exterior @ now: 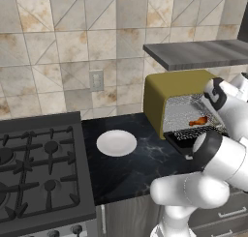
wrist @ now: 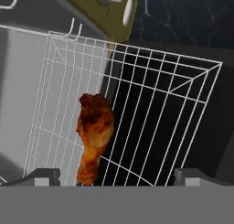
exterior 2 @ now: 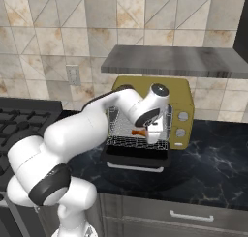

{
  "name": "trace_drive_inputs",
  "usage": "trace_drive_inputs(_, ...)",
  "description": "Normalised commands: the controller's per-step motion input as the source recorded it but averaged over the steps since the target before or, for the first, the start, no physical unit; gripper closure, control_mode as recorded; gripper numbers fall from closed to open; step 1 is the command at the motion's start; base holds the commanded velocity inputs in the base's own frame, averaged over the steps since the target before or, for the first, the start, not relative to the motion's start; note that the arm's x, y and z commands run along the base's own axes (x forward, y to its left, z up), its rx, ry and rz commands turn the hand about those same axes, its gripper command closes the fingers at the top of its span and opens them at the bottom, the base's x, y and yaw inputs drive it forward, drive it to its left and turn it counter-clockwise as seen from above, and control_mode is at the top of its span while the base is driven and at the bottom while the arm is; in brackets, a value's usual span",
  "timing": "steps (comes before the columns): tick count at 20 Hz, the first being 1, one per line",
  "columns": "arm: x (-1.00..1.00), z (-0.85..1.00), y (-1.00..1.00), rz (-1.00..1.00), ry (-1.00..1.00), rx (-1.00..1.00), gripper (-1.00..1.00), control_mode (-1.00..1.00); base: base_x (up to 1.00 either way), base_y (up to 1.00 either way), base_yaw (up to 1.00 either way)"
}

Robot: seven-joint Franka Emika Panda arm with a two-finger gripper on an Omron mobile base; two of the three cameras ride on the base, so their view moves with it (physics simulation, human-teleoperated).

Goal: Open the toaster oven door. Place the hotdog bun on the top rack in the toaster oven and place the chicken drumstick on the bottom rack.

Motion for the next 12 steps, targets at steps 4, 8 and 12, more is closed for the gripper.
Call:
trace_drive_inputs(4, -0.25, 0.12, 0.03, 0.39, 0.0, -0.24, -1.0, -1.0, 0.0, 0.0, 0.0)
trace_drive_inputs(8, -0.22, 0.0, 0.13, 0.48, 0.01, -0.21, -1.0, -1.0, 0.0, 0.0, 0.0)
trace_drive_inputs(12, -0.16, 0.0, 0.21, 0.58, 0.1, -0.22, -1.0, -1.0, 0.0, 0.0, 0.0)
